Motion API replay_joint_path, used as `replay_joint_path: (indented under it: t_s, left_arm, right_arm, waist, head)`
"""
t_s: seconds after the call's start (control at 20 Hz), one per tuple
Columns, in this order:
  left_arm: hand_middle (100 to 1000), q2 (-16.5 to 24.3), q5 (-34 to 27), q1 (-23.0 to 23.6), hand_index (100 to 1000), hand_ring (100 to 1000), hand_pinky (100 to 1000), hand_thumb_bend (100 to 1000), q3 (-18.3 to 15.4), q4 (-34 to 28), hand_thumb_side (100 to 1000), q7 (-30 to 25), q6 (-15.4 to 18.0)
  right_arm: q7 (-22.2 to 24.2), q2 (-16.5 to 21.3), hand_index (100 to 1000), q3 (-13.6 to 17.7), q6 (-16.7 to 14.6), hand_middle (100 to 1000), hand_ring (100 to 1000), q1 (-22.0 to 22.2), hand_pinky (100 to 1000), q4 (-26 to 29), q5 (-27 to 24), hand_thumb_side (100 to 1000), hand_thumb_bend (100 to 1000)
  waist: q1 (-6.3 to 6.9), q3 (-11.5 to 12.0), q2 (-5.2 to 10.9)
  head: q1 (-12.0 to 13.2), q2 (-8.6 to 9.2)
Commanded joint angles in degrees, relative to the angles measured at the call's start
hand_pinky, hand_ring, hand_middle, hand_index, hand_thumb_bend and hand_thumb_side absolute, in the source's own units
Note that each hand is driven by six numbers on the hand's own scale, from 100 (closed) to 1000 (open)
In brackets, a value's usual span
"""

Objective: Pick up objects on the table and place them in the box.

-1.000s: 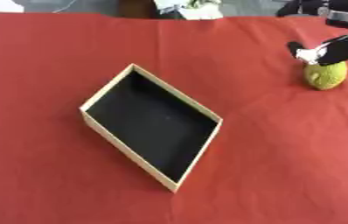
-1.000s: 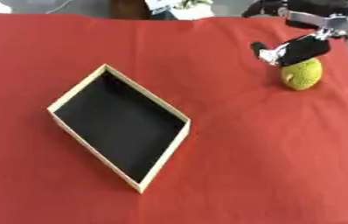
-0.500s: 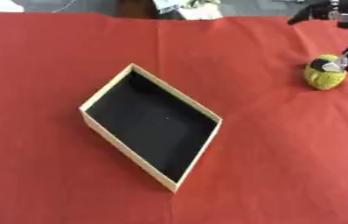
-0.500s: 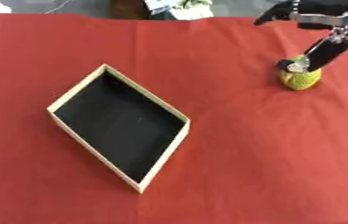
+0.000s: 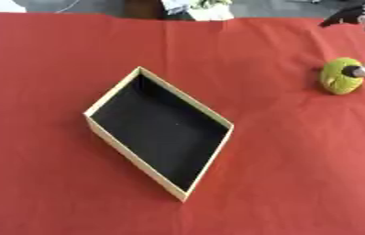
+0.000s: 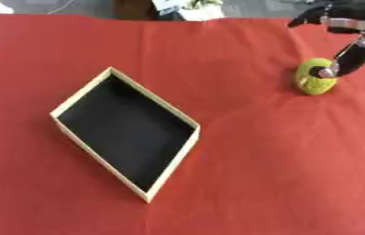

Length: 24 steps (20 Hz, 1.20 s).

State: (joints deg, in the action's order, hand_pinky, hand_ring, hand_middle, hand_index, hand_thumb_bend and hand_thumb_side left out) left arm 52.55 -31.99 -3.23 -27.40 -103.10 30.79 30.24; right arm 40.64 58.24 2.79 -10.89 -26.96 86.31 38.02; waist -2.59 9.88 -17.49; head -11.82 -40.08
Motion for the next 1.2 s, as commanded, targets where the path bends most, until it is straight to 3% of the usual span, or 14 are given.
replay_joint_path:
  t_s: [0.05,0.55,1.2]
  left_arm:
    - [661,1.5,-0.1,-0.3,697,612,581,171,-0.9,-0.1,695,-0.2,0.0]
    - [660,1.0,-0.2,-0.4,696,611,580,169,-0.8,0.1,695,-0.7,-0.2]
    - [660,-0.1,-0.1,-0.6,694,610,580,166,-0.6,0.2,694,-1.3,-0.2]
  right_arm:
    - [0.1,2.4,1000,0.7,0.8,943,975,-1.1,1000,-3.2,2.6,100,398]
    - [-1.0,0.5,1000,-0.4,0.9,933,967,-4.5,995,-13.4,6.8,100,418]
    - [-8.1,-3.3,1000,-1.1,3.0,862,926,-9.7,953,-24.8,11.2,100,433]
  waist:
    - [0.23,0.2,0.79]
    - [0.34,0.4,0.5]
    - [0.84,0.7,-0.28]
  head:
    - [-0.2,0.49]
    - [-0.4,0.85]
    - [-2.2,1.56]
